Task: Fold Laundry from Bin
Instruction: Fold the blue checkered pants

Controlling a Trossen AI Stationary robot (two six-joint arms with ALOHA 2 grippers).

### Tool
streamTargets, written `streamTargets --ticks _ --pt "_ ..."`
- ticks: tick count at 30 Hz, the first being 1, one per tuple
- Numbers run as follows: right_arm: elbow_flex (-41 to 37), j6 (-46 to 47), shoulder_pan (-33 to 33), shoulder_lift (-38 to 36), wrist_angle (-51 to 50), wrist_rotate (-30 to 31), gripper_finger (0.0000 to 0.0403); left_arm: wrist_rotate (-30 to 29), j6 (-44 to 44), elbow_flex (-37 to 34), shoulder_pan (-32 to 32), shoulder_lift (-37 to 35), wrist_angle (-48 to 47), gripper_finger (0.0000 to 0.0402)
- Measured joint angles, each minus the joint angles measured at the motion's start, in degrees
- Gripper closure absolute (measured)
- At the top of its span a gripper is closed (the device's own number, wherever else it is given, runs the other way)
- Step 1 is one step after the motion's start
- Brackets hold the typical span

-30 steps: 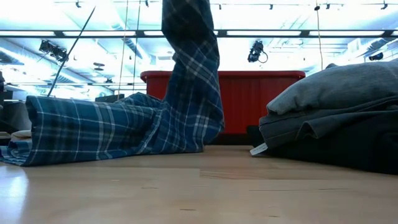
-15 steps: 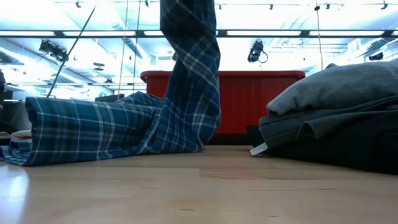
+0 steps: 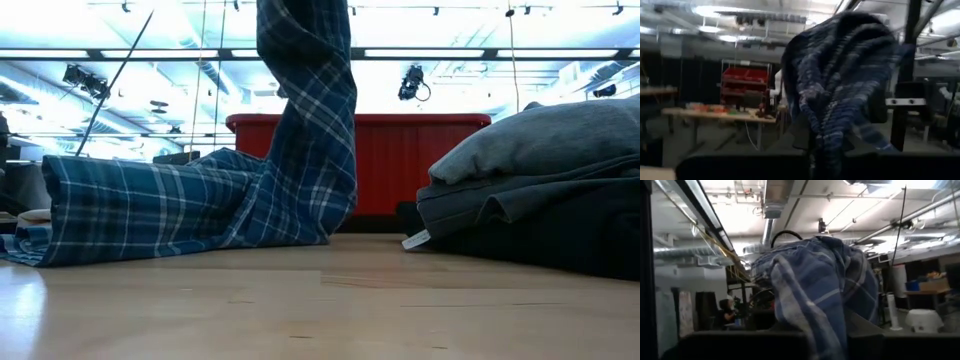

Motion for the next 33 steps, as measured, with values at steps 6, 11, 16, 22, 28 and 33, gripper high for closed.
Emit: streamTargets --ticks 6,11,16,22,28,33 --pt "0.0 -6.1 0.8 -0.1 -4.6 1.1 0.0305 3.1 10.7 7.0 0.4 -1.2 -7.0 0.0391" --pt "0.0 -9.9 0.6 -0.3 -9.2 9.5 0.0206 3.2 8.9 19.6 1.3 1.8 -28.0 0.0393" --pt "0.0 -3.1 -2.4 1.0 -17.3 13.7 0.0116 3.3 4.5 28.0 1.1 5.8 -41.4 0.0393" --pt "0.0 13.8 -7.1 0.8 -28.2 4.0 0.0094 3.1 -2.4 27.6 3.2 3.8 -47.6 0.0393" --pt "-0.1 10.1 -6.5 1.0 -35.2 5.4 0.0098 3.2 -6.2 28.0 3.6 4.0 -50.1 0.0389" --pt "0.0 2.2 -3.7 1.0 -39.3 10.8 0.0099 1.3 -7.7 28.2 3.6 3.2 -51.4 0.0389"
